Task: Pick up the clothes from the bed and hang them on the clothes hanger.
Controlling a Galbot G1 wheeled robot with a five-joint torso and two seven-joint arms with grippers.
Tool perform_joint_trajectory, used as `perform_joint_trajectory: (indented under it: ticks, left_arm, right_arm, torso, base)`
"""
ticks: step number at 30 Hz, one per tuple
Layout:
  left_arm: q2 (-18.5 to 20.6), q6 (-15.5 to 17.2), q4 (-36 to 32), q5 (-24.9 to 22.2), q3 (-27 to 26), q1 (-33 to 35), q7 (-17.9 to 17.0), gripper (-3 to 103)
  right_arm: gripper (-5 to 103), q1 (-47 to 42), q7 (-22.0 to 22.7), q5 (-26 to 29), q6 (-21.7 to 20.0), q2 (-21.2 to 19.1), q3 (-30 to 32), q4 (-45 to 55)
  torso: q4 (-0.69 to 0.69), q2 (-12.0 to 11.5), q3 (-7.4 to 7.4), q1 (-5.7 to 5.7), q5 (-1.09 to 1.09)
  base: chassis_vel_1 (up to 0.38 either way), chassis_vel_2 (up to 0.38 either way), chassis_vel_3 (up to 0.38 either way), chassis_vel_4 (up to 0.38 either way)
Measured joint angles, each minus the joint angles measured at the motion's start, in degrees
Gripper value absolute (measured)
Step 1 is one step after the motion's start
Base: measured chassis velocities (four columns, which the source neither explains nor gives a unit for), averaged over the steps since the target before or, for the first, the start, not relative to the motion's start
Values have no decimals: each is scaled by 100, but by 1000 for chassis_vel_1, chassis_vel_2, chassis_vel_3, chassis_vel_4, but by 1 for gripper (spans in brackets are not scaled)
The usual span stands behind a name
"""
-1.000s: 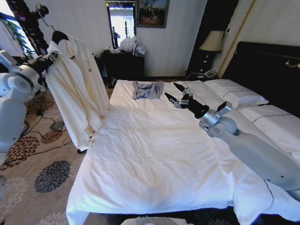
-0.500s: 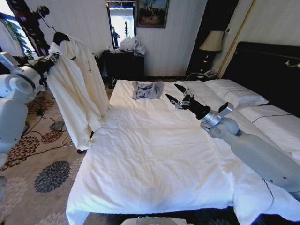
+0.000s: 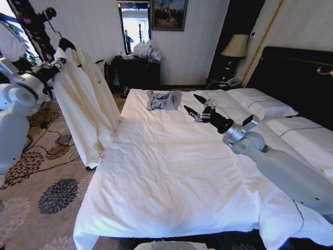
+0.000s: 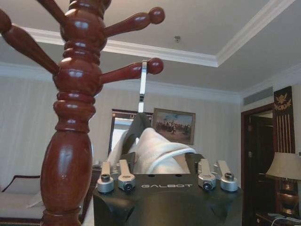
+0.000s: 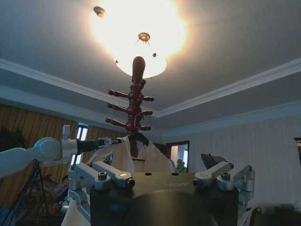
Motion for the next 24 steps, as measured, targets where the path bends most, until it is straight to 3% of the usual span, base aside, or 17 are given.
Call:
perform_joint_trajectory:
  ticks: [1, 4, 7, 9, 11, 18, 19, 21, 22, 23, 24]
  left_arm:
    - [25, -17, -88, -1, -36, 58, -28, 72]
    - [69, -46, -282, -2, -127, 168, -65, 77]
    - [229, -61, -791, -14, -453, 505, -98, 93]
    - [282, -61, -917, -28, -522, 585, -104, 93]
    - [439, -55, -1280, -116, -668, 766, -125, 99]
    - [611, 129, -1920, -461, -762, 1014, -409, 100]
    - [625, 207, -2072, -590, -779, 1079, -502, 100]
    - [639, 445, -2494, -1051, -810, 1261, -1022, 100]
    - [639, 445, -2494, -1051, -810, 1261, -1022, 100]
    - [627, 607, -2844, -1474, -861, 1517, -1729, 100]
    - [609, 681, -3034, -1597, -970, 1770, -2095, 100]
  right_arm:
    - [100, -16, 4, 0, 4, -10, 10, 10]
    - [100, -57, 8, -5, 10, -27, 28, 33]
    - [100, -138, 17, -13, 22, -54, 95, 61]
    - [100, -158, 22, -13, 23, -62, 113, 63]
    - [100, -178, 27, -12, 24, -81, 145, 63]
    - [100, -167, 234, -6, 22, -37, 155, 102]
    - [100, -193, 360, -6, 6, -35, 188, 118]
    - [100, -318, 691, 28, -69, -40, 375, 159]
    - [100, -318, 691, 28, -69, -40, 375, 159]
    - [100, -562, 1199, 82, -164, -32, 726, 194]
    - [100, -752, 1505, 115, -230, 4, 1042, 210]
  torso:
    - [0, 0, 0, 0, -1]
    - [0, 0, 1, 1, -1]
    - [-1, 0, 0, 0, 0]
    - [1, 0, 0, 0, 0]
    - [3, 0, 0, 0, 0]
    - [0, 0, 1, 1, 0]
    - [2, 0, 1, 1, 0]
    - [3, 0, 1, 1, 0]
    - [3, 0, 1, 1, 0]
    - [-1, 0, 0, 1, 2]
    - [-5, 0, 0, 1, 4]
  base:
    - [0, 0, 0, 0]
    - [0, 0, 0, 0]
    - [0, 0, 0, 0]
    - [0, 0, 0, 0]
    - [0, 0, 0, 0]
    - [0, 0, 0, 0]
    - [0, 0, 0, 0]
    - [0, 0, 0, 0]
    - [0, 0, 0, 0]
    - [0, 0, 0, 0]
    - [0, 0, 0, 0]
